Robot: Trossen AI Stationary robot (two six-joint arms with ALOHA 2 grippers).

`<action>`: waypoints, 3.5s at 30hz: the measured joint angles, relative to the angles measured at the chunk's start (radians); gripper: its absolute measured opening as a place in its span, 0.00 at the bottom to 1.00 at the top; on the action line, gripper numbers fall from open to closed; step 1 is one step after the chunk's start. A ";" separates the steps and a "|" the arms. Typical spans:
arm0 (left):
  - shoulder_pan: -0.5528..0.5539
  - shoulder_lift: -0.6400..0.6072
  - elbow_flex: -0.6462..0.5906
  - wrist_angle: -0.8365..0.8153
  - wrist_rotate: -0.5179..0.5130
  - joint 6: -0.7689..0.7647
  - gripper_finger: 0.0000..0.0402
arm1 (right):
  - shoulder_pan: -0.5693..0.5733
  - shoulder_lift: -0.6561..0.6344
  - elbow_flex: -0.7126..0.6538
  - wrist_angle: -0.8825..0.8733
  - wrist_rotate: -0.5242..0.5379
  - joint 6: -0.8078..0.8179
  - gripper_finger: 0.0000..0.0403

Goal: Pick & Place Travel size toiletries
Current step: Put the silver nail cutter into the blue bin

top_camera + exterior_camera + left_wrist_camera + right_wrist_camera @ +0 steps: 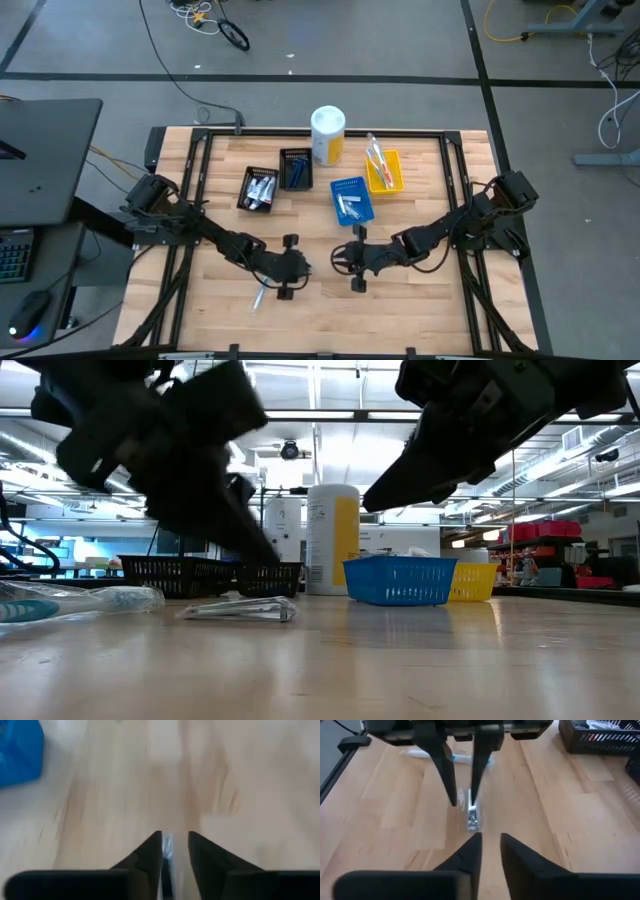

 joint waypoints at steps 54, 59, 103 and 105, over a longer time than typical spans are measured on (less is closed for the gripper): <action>0.074 -0.001 -0.043 -0.154 0.142 -0.047 0.35 | -0.019 0.014 0.000 0.027 0.026 0.037 0.49; 0.074 -0.002 -0.054 -0.149 0.131 -0.044 0.32 | -0.019 0.014 0.000 0.027 0.026 0.037 0.49; 0.078 0.002 0.111 0.055 -0.305 0.387 0.15 | -0.115 0.010 -0.042 0.169 0.023 0.272 0.37; 0.079 0.002 0.111 0.055 -0.309 0.388 0.14 | -0.117 0.010 -0.042 0.172 0.022 0.271 0.33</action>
